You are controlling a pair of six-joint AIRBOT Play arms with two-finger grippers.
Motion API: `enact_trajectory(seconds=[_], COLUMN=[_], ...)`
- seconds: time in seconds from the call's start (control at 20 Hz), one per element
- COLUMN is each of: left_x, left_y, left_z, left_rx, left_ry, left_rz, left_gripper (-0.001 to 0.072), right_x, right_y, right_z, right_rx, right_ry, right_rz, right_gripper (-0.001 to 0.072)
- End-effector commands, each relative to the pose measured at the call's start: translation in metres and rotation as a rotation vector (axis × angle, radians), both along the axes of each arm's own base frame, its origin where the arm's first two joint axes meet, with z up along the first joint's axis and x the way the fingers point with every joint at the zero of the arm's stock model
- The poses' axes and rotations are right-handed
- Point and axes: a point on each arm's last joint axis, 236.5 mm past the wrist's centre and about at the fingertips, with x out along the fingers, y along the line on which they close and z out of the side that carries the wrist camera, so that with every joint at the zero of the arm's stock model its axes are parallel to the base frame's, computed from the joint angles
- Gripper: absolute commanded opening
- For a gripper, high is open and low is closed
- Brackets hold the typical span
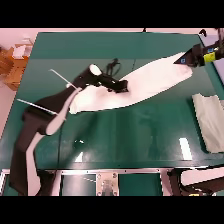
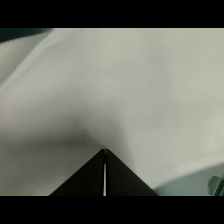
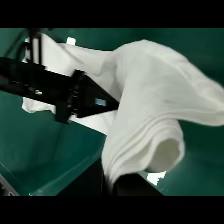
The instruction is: Fold the shirts.
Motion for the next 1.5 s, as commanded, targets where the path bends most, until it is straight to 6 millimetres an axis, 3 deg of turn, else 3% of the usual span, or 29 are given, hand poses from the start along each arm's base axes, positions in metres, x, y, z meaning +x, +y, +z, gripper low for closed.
enact_trajectory(seconds=[0.0, 0.15, 0.25, 0.4, 0.55, 0.65, 0.75, 0.85, 0.95, 1.05, 1.15, 1.2, 1.25, 1.3, 1.35, 1.45], left_x=[-0.010, -0.017, -0.032, -0.051, -0.025, -0.004, 0.013, 0.017, 0.012, 0.007, 0.003, 0.003, 0.002, 0.001, 0.002, 0.003], left_y=[-0.047, -0.052, -0.055, -0.029, 0.053, 0.124, 0.201, 0.266, 0.316, 0.349, 0.366, 0.368, 0.368, 0.368, 0.368, 0.369], left_z=[-0.016, -0.016, -0.007, 0.029, 0.101, 0.157, 0.202, 0.243, 0.275, 0.297, 0.308, 0.309, 0.307, 0.306, 0.304, 0.300], left_rx=[-0.042, -0.067, -0.104, -0.169, -0.188, -0.198, -0.162, -0.152, -0.139, -0.124, -0.109, -0.104, -0.095, -0.093, -0.094, -0.093], left_ry=[0.044, 0.079, 0.139, 0.246, 0.184, 0.108, 0.025, -0.058, -0.132, -0.193, -0.242, -0.252, -0.259, -0.256, -0.251, -0.245], left_rz=[-0.007, -0.016, -0.057, -0.169, -0.172, -0.100, 0.026, 0.140, 0.230, 0.295, 0.318, 0.317, 0.307, 0.304, 0.305, 0.307], left_gripper=[0.0025, 0.0024, 0.0025, 0.0024, 0.0023, 0.0024, 0.0024, 0.0025, 0.0025, 0.0025, 0.0025, 0.0025, 0.0025, 0.0025, 0.0025, 0.0025], right_x=[-0.019, -0.024, -0.025, -0.027, -0.022, -0.012, -0.003, 0.004, 0.009, 0.009, -0.006, -0.022, -0.043, -0.061, -0.065, -0.041], right_y=[0.022, 0.029, 0.033, 0.052, 0.093, 0.130, 0.176, 0.231, 0.292, 0.357, 0.423, 0.453, 0.475, 0.486, 0.485, 0.450], right_z=[0.036, 0.043, 0.043, 0.043, 0.048, 0.050, 0.043, 0.018, -0.024, -0.075, -0.133, -0.161, -0.182, -0.194, -0.194, -0.173], right_rx=[-0.010, -0.012, -0.005, 0.005, 0.029, 0.054, 0.079, 0.109, 0.123, 0.141, 0.162, 0.181, 0.185, 0.169, 0.153, 0.106], right_ry=[-0.057, -0.066, -0.051, -0.038, -0.057, -0.087, -0.109, -0.087, -0.056, -0.036, 0.000, 0.045, 0.072, 0.073, 0.072, 0.050], right_rz=[0.027, 0.030, 0.028, 0.054, 0.073, 0.078, 0.104, 0.136, 0.174, 0.184, 0.189, 0.194, 0.239, 0.303, 0.325, 0.325], right_gripper=[0.0015, 0.0015, 0.0015, 0.0015, 0.0015, 0.0014, 0.0015, 0.0015, 0.0015, 0.0015, 0.0016, 0.0065, 0.0325, 0.0505, 0.0498, 0.0465])
